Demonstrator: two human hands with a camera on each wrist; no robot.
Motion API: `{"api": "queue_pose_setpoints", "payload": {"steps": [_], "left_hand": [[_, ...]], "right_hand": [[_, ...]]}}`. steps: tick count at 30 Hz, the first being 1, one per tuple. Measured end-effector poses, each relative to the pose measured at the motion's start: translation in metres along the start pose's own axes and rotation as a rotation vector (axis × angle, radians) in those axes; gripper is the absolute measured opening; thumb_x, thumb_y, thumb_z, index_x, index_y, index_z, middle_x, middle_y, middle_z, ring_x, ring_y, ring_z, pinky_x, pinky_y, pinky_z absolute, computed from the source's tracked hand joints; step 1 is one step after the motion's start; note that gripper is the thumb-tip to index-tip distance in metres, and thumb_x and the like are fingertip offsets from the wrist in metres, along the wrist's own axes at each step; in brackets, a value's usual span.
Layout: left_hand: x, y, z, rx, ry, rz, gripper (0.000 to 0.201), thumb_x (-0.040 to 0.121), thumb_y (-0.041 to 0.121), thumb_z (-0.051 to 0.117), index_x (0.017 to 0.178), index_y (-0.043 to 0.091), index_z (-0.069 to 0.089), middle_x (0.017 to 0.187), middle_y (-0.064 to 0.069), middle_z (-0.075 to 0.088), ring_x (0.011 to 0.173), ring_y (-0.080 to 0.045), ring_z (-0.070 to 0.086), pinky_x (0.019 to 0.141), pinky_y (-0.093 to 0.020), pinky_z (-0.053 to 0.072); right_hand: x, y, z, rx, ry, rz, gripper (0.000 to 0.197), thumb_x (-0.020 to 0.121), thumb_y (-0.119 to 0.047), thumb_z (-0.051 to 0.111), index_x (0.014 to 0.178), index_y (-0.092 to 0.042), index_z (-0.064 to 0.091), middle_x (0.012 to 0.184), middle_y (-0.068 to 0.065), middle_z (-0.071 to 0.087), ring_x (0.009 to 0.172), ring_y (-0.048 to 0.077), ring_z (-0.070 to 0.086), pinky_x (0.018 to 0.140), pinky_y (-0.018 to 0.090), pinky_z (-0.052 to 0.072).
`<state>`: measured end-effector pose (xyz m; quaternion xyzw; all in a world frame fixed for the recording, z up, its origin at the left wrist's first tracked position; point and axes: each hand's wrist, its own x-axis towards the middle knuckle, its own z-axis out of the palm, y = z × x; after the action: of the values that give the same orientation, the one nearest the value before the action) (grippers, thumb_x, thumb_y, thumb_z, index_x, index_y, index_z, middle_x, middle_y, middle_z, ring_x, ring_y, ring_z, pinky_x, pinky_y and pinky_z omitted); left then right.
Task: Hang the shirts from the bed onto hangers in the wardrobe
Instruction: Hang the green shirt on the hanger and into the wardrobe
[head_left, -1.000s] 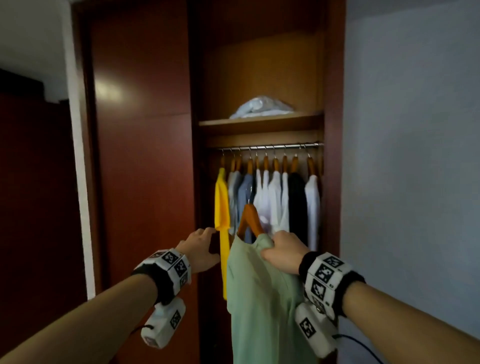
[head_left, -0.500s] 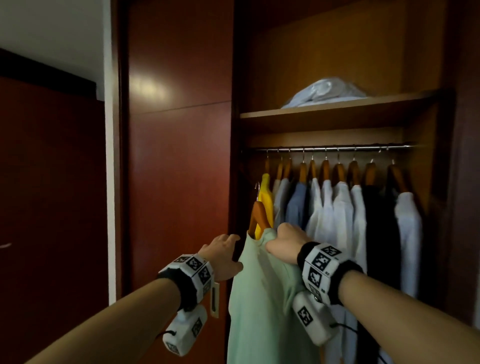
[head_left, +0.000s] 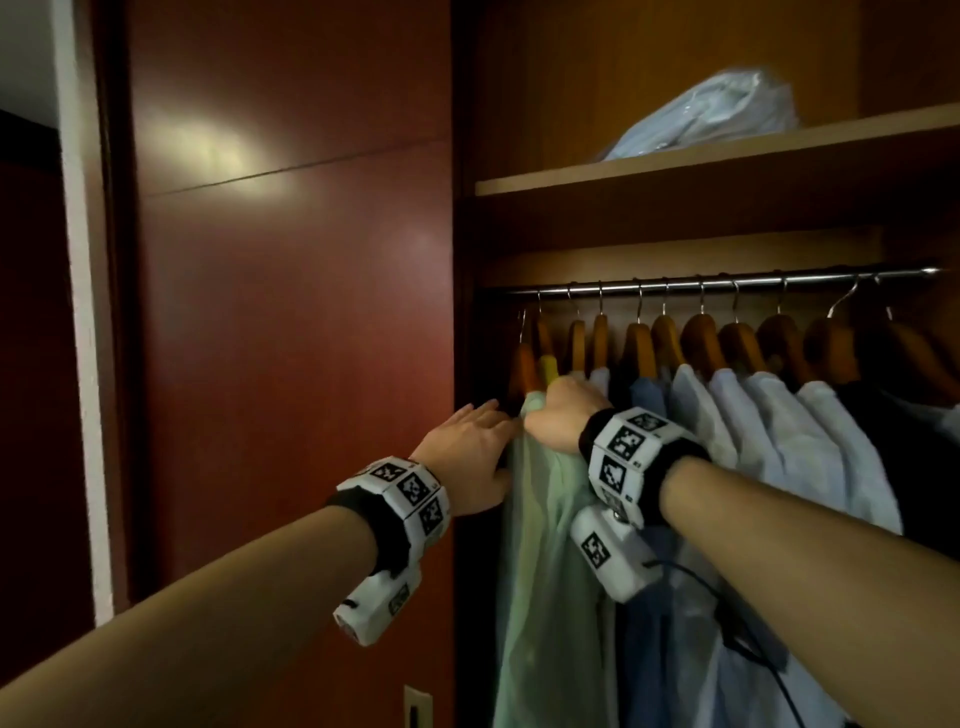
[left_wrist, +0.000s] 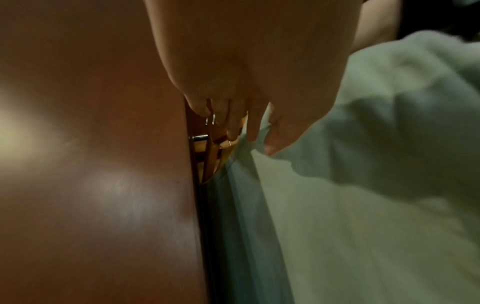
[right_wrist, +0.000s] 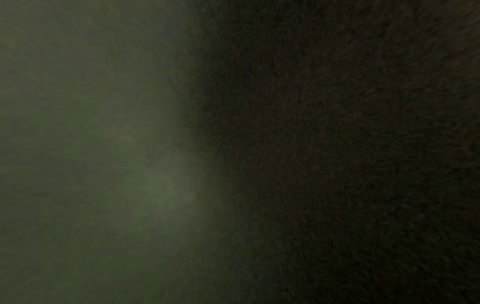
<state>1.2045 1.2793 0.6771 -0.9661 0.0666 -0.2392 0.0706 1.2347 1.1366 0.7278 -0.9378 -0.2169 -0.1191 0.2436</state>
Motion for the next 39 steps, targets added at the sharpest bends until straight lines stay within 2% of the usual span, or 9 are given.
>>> {"api": "queue_pose_setpoints", "payload": {"steps": [5,7,14,17,20,26,32,36,39], "left_hand": [[0.047,-0.017,-0.011,0.272,0.041,0.079,0.052,0.090,0.030,0.049,0.140,0.015,0.048,0.147,-0.004,0.046,0.147,-0.017,0.023,0.122,-0.038,0.003],[0.061,-0.019,-0.020,0.360,0.078,0.087,0.049,0.091,0.030,0.047,0.137,0.015,0.051,0.145,-0.002,0.048,0.145,-0.017,0.027,0.123,-0.042,0.004],[0.093,-0.032,-0.025,0.503,0.063,0.093,0.039,0.089,0.032,0.045,0.122,0.018,0.061,0.129,0.002,0.061,0.138,-0.016,0.037,0.123,-0.047,0.005],[0.093,-0.034,-0.011,0.568,0.006,0.109,0.038,0.090,0.035,0.045,0.119,0.016,0.063,0.123,0.000,0.063,0.138,-0.019,0.036,0.123,-0.049,0.004],[0.090,-0.036,0.000,0.639,-0.052,0.124,0.038,0.092,0.038,0.045,0.115,0.016,0.065,0.118,-0.003,0.066,0.134,-0.022,0.041,0.122,-0.051,0.004],[0.086,-0.037,0.007,0.714,-0.072,0.182,0.036,0.094,0.043,0.039,0.097,0.021,0.068,0.096,0.000,0.070,0.098,-0.023,0.061,0.100,-0.043,0.037],[0.065,-0.040,0.023,0.825,-0.174,0.310,0.032,0.093,0.039,0.039,0.089,0.024,0.067,0.089,0.001,0.070,0.087,-0.023,0.064,0.092,-0.038,0.036],[0.049,-0.042,0.048,0.837,-0.230,0.411,0.038,0.095,0.043,0.036,0.092,0.026,0.070,0.091,0.004,0.070,0.091,-0.020,0.062,0.095,-0.039,0.036],[0.039,-0.047,0.071,0.810,-0.217,0.476,0.042,0.093,0.042,0.033,0.088,0.024,0.071,0.085,0.004,0.069,0.085,-0.021,0.062,0.091,-0.038,0.038]], "right_hand": [[0.067,-0.019,-0.019,-0.033,0.042,-0.065,0.018,0.098,-0.021,0.052,0.107,-0.007,0.057,0.119,0.012,0.056,0.089,0.025,0.056,0.070,0.029,0.046],[0.091,-0.023,-0.020,-0.044,0.077,-0.084,0.015,0.096,-0.021,0.053,0.098,-0.006,0.054,0.098,0.010,0.055,0.071,0.020,0.051,0.054,0.028,0.037],[0.161,-0.021,-0.006,-0.051,0.073,-0.055,0.020,0.098,-0.027,0.053,0.096,-0.008,0.057,0.088,0.005,0.054,0.079,0.022,0.059,0.063,0.028,0.043],[0.181,-0.016,0.006,-0.057,0.033,-0.035,0.033,0.098,-0.028,0.054,0.120,-0.004,0.060,0.122,0.012,0.059,0.111,0.028,0.060,0.086,0.033,0.049],[0.190,-0.011,0.023,-0.099,-0.003,-0.051,0.045,0.098,-0.028,0.053,0.137,-0.005,0.049,0.149,0.021,0.040,0.130,0.030,0.049,0.107,0.034,0.037],[0.187,0.001,0.040,-0.078,-0.021,-0.128,0.030,0.096,-0.027,0.057,0.114,-0.004,0.062,0.121,0.015,0.063,0.108,0.030,0.062,0.075,0.029,0.045],[0.117,0.024,0.070,-0.232,-0.038,-0.347,0.029,0.095,-0.039,0.053,0.103,-0.011,0.057,0.107,0.013,0.059,0.100,0.034,0.062,0.069,0.033,0.045],[0.067,0.052,0.125,-0.270,-0.369,-0.353,0.034,0.095,-0.042,0.054,0.097,-0.009,0.059,0.091,0.009,0.060,0.087,0.030,0.064,0.063,0.031,0.043],[0.042,0.074,0.183,-0.077,-0.749,-0.194,0.043,0.095,-0.043,0.059,0.080,-0.002,0.061,0.068,0.012,0.066,0.050,0.022,0.060,0.052,0.029,0.048]]}}
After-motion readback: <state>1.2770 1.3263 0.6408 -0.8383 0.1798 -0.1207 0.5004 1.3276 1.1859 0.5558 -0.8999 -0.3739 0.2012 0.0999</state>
